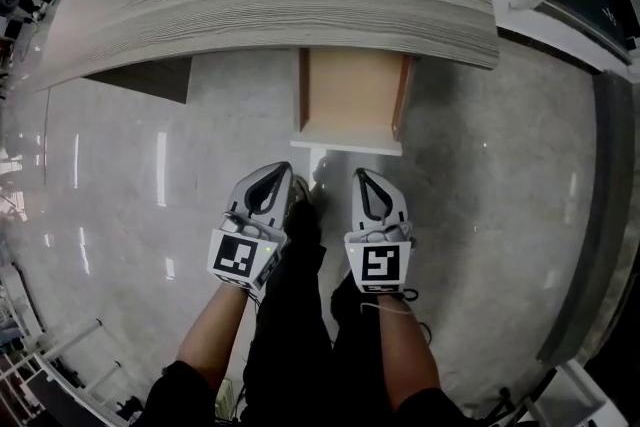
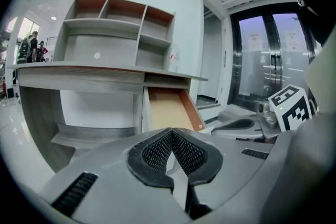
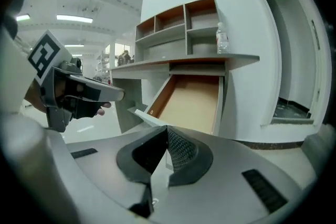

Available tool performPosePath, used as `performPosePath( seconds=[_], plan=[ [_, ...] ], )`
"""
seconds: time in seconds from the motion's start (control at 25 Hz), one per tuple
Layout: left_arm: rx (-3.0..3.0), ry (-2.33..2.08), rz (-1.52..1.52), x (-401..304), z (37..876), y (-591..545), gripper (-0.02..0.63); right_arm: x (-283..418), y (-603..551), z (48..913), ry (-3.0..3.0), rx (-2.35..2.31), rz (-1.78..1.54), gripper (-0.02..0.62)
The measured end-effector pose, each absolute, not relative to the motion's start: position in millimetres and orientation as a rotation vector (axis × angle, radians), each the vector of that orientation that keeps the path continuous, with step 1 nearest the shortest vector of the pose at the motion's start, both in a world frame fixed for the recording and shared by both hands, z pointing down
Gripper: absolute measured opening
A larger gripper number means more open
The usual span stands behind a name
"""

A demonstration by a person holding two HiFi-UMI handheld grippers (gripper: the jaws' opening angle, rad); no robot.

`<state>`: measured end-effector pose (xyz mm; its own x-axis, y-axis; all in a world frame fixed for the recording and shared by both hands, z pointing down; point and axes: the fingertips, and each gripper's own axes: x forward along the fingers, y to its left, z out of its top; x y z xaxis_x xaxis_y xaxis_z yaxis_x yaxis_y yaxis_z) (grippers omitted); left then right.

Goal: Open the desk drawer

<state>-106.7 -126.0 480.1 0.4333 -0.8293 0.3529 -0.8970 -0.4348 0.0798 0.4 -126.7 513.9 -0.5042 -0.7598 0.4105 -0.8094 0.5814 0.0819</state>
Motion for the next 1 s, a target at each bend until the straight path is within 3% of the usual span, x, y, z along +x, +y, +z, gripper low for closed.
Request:
performPosePath(
  seconds=[0.52,1.0],
  plan=[
    [2.378,-1.489,0.335,-57.2,366.5,-63.8,0.005,24.7,-76.6,367.6,-2.439,1.295,0.209,0.006],
    [2.354,-1.485,0.338,-44.0,322.9,-19.6,0.005,37.5,-37.7,319.9,-2.473,1.33,0.259,0.006]
  ],
)
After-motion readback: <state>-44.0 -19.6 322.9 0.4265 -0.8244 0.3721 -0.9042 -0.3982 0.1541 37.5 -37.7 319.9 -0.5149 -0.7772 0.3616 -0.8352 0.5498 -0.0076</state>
